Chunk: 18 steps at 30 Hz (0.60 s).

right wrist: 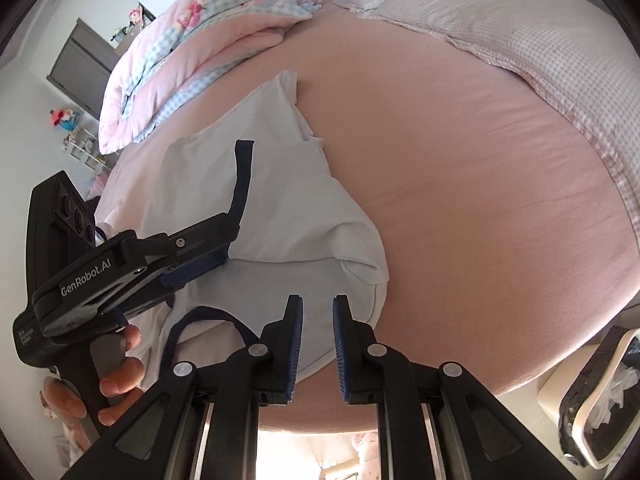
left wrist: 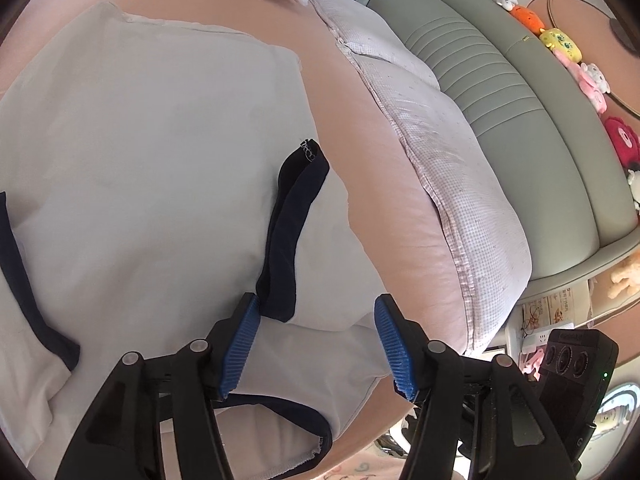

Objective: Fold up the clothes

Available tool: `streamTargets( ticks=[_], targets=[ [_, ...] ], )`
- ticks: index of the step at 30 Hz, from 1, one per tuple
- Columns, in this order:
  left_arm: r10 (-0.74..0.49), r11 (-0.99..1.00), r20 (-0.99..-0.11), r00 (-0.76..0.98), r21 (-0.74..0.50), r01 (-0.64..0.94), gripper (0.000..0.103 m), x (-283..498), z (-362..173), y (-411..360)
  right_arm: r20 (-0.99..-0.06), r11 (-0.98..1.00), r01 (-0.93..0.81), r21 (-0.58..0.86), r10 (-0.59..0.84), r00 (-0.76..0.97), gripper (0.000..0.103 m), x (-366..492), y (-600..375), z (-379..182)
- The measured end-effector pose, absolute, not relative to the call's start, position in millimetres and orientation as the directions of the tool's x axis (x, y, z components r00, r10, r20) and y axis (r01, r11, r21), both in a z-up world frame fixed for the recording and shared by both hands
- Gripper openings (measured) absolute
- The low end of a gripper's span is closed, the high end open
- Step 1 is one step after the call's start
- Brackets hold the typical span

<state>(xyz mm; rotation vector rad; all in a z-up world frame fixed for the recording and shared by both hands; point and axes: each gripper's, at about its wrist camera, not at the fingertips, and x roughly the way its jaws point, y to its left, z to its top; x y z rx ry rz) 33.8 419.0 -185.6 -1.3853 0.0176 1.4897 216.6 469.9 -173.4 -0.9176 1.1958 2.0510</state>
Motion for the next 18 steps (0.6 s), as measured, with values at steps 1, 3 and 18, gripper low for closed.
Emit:
streamTargets(
  ticks=[1, 3, 18],
  targets=[
    [0.650, -0.453, -0.726, 0.225, -0.608, -0.653, 0.057, 33, -187, 419, -0.782, -0.387, -0.764, 0.516, 0.151, -0.605, 0.016, 218, 472, -176],
    [0.666, -0.457, -0.710, 0.230, -0.632, -0.626, 0.057, 31, -190, 419, -0.741, -0.311, -0.746, 0.589, 0.161, -0.652, 0.027, 219, 477, -183],
    [0.705, -0.474, -0.653, 0.275, -0.724, -0.502, 0.057, 20, -213, 410, -0.606, -0.006, -0.612, 0.791, 0.136, -0.784, 0.038, 209, 494, -229]
  ],
)
